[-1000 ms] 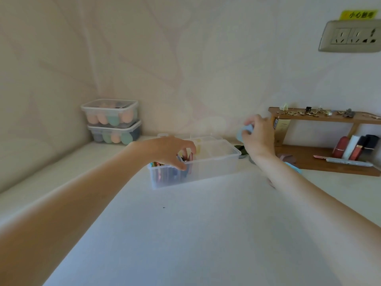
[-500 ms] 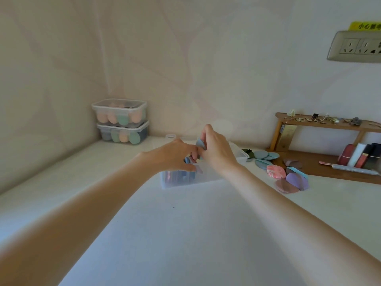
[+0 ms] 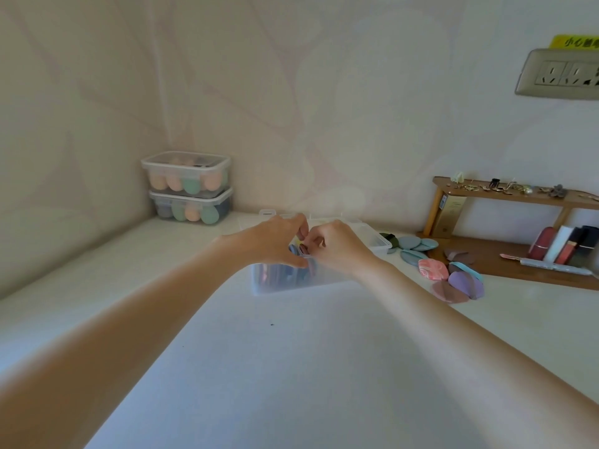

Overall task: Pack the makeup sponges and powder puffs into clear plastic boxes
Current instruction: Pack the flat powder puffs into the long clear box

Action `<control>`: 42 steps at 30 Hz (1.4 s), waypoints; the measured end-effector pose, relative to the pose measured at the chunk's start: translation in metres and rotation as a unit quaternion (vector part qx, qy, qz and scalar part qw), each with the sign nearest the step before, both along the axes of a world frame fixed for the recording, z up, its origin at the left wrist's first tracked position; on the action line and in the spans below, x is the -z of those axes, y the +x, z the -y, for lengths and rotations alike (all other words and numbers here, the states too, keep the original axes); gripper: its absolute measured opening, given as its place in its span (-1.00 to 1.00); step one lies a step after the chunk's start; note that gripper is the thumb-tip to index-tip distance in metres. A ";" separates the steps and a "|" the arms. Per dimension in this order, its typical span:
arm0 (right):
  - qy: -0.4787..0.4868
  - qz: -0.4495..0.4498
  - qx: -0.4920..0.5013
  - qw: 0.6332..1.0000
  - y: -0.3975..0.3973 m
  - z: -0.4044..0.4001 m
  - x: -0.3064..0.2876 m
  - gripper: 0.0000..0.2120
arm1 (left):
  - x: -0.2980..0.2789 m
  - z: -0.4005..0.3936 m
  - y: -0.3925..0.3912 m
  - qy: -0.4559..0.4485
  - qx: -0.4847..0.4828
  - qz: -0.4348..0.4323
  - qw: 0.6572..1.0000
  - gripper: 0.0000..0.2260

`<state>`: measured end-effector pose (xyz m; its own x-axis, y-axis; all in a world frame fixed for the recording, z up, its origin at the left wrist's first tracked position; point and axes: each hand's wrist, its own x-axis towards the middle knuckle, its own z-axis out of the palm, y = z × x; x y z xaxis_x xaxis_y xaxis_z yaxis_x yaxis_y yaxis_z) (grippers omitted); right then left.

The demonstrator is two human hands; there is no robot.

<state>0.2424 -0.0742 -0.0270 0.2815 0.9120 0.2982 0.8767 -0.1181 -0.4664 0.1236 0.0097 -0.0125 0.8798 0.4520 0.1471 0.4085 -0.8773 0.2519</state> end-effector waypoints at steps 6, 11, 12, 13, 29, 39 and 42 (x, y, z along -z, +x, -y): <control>0.014 0.100 0.004 0.995 0.001 0.005 -0.008 -0.81 | -0.004 0.004 0.001 0.020 0.019 -0.016 0.999 -0.53; 0.100 0.081 0.129 0.983 0.031 0.026 -0.017 -0.78 | -0.010 0.012 0.009 0.027 0.019 0.022 0.999 -0.59; 0.100 0.083 0.166 0.978 0.040 0.034 -0.019 -0.78 | -0.011 0.015 0.012 0.032 0.019 0.031 0.999 -0.63; 0.081 0.090 0.202 0.972 0.048 0.041 -0.020 -0.78 | -0.011 0.017 0.015 0.036 0.019 0.039 0.998 -0.66; -0.173 0.100 0.225 0.954 0.110 0.104 0.025 -0.89 | -0.010 0.037 0.040 0.027 0.001 0.049 0.998 -0.75; 0.061 0.069 0.301 0.949 0.093 0.095 -0.012 -0.73 | -0.014 0.021 0.031 -0.023 -0.061 0.065 0.996 -0.69; 0.165 -0.038 0.250 0.953 0.077 0.074 -0.034 -0.77 | -0.012 0.019 0.031 -0.024 -0.063 0.062 0.996 -0.69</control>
